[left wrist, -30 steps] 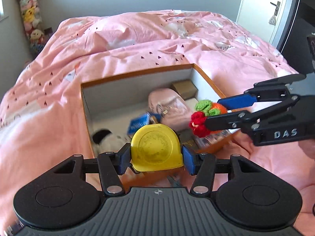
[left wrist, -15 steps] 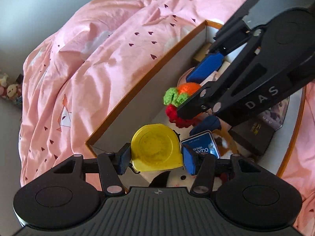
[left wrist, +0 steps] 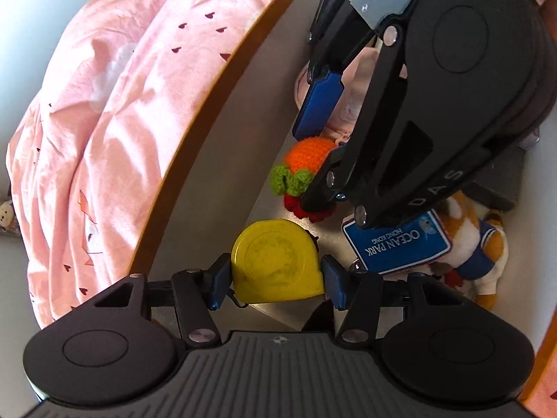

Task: Organize objects
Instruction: 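Lower the tape measure and crocheted fruit into the shoebox with both grippers, then open both grippers and lift them out of the shoebox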

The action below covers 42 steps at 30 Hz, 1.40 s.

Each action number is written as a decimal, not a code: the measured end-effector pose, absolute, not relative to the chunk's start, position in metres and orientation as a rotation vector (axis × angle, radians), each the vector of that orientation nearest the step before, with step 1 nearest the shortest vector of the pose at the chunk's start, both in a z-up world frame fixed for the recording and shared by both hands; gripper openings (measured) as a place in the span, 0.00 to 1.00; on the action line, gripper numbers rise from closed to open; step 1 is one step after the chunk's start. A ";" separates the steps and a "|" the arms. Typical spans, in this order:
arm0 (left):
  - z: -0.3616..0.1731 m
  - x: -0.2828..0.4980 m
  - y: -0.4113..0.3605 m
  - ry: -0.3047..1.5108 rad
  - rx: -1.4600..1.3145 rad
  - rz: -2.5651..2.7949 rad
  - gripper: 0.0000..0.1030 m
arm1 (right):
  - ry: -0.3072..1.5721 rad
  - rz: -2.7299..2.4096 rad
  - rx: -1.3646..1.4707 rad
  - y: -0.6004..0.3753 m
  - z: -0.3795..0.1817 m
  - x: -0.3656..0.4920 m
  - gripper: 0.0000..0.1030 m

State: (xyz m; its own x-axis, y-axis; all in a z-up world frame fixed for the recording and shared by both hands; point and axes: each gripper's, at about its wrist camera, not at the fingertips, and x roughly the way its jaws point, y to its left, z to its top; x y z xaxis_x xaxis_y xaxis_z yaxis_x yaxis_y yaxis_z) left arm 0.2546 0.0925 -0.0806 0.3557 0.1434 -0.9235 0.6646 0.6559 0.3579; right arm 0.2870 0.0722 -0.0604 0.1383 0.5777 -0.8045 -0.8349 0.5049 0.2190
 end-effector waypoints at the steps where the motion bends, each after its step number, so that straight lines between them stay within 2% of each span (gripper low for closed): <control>1: -0.083 0.255 0.093 1.191 0.819 -0.390 0.61 | 0.996 1.044 -0.312 0.073 -0.063 0.288 0.46; 15: -0.097 0.251 0.101 1.220 0.789 -0.333 0.64 | 1.031 1.036 -0.312 0.080 -0.073 0.284 0.45; 23: -0.093 0.242 0.103 1.215 0.822 -0.314 0.67 | 1.019 1.021 -0.315 0.077 -0.066 0.280 0.49; 29: -0.072 0.225 0.106 1.157 0.792 -0.289 0.67 | 0.985 0.998 -0.330 0.069 -0.055 0.272 0.53; 35: -0.037 0.202 0.109 1.079 0.736 -0.220 0.67 | 0.923 0.970 -0.334 0.048 -0.033 0.259 0.54; 42: 0.020 0.160 0.115 0.924 0.478 -0.075 0.67 | 0.752 0.865 -0.368 0.014 0.001 0.219 0.54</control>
